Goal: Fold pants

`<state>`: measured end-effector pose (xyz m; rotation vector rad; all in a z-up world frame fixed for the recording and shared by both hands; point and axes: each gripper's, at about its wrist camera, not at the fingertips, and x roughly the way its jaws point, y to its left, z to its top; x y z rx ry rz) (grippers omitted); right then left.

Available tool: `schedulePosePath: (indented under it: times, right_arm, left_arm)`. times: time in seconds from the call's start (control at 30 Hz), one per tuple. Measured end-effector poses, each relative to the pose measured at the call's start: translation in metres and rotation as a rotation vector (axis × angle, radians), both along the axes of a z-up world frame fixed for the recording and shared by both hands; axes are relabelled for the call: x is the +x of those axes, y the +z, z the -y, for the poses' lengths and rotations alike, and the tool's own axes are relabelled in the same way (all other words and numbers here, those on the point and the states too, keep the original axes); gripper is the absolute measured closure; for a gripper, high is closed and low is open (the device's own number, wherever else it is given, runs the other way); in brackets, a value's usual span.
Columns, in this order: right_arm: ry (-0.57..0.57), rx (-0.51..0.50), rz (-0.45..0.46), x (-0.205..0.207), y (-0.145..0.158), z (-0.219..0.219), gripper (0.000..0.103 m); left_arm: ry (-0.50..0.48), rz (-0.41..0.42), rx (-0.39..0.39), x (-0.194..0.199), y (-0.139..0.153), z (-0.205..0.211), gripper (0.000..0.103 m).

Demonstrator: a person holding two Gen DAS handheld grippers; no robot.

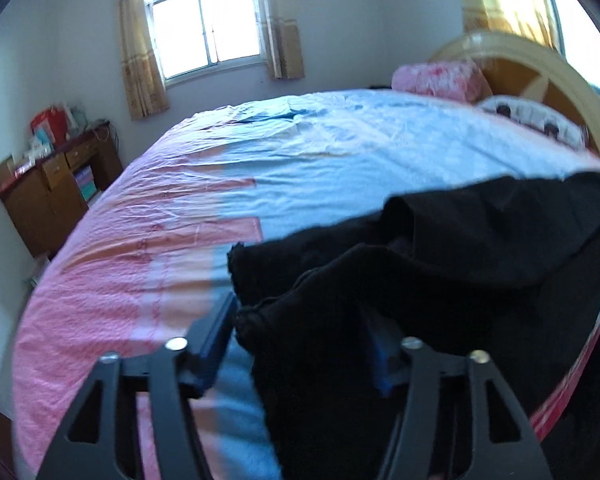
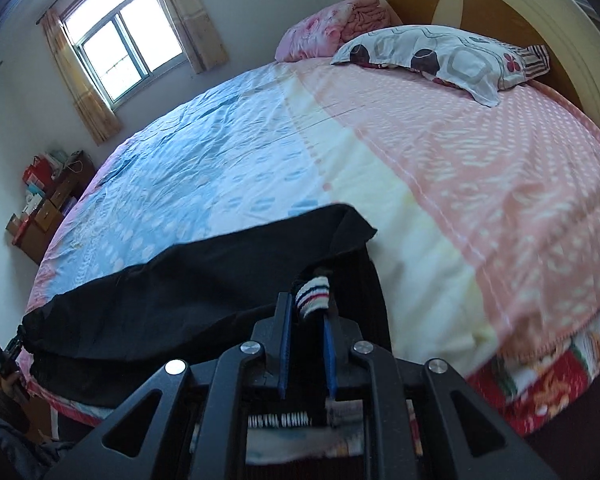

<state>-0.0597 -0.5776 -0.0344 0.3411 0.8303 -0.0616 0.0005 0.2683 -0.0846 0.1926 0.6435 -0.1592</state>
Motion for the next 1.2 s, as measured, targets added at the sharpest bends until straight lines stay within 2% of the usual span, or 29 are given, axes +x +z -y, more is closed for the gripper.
schedulePosePath:
  times: [0.07, 0.23, 0.37, 0.43, 0.47, 0.53, 0.57, 0.73, 0.83, 0.93, 1.0, 1.1, 1.2]
  right_arm:
    - [-0.019, -0.032, -0.009, -0.008, 0.002, -0.001, 0.070]
    - [-0.109, -0.089, 0.017, -0.032, 0.020, -0.003, 0.069]
    - [-0.078, -0.169, 0.068, -0.041, 0.041, -0.039, 0.069]
    - [0.010, -0.198, 0.096, -0.037, 0.046, -0.074, 0.069]
    - [0.050, -0.194, 0.103, -0.034, 0.045, -0.088, 0.069]
    - [0.164, -0.189, 0.097, -0.019, 0.038, -0.126, 0.069]
    - [0.226, -0.210, 0.085, -0.010, 0.031, -0.150, 0.069]
    - [0.560, -0.338, 0.029, 0.023, -0.010, -0.272, 0.069]
    - [0.693, -0.423, 0.021, 0.030, -0.028, -0.328, 0.069]
    - [0.817, -0.490, 0.026, 0.030, -0.045, -0.370, 0.069]
    - [0.861, -0.549, 0.026, 0.031, -0.053, -0.387, 0.069]
    - [0.886, -0.627, 0.016, 0.036, -0.069, -0.402, 0.069]
    - [0.906, -0.683, 0.000, 0.041, -0.081, -0.410, 0.069]
  left_arm:
    - [-0.014, -0.003, 0.038, -0.011, 0.000, 0.000, 0.026]
    - [0.018, -0.017, 0.070, -0.027, 0.002, -0.014, 0.023]
    - [0.076, -0.025, -0.008, -0.044, 0.004, -0.027, 0.023]
    - [0.090, -0.028, -0.101, -0.046, 0.005, -0.033, 0.023]
    - [0.089, -0.028, -0.202, -0.046, 0.006, -0.036, 0.023]
    - [0.066, -0.025, -0.329, -0.045, 0.009, -0.037, 0.023]
    - [0.052, -0.019, -0.357, -0.042, 0.010, -0.031, 0.023]
    - [0.039, -0.043, -0.421, -0.018, 0.008, -0.024, 0.025]
    - [0.025, -0.062, -0.459, -0.003, 0.009, -0.022, 0.026]
    - [0.007, -0.079, -0.474, 0.006, 0.008, -0.019, 0.038]
    - [-0.004, -0.092, -0.470, 0.007, 0.005, -0.018, 0.055]
    - [-0.016, -0.083, -0.449, 0.006, 0.002, -0.019, 0.064]
    - [-0.043, -0.052, -0.434, 0.003, 0.006, -0.019, 0.068]
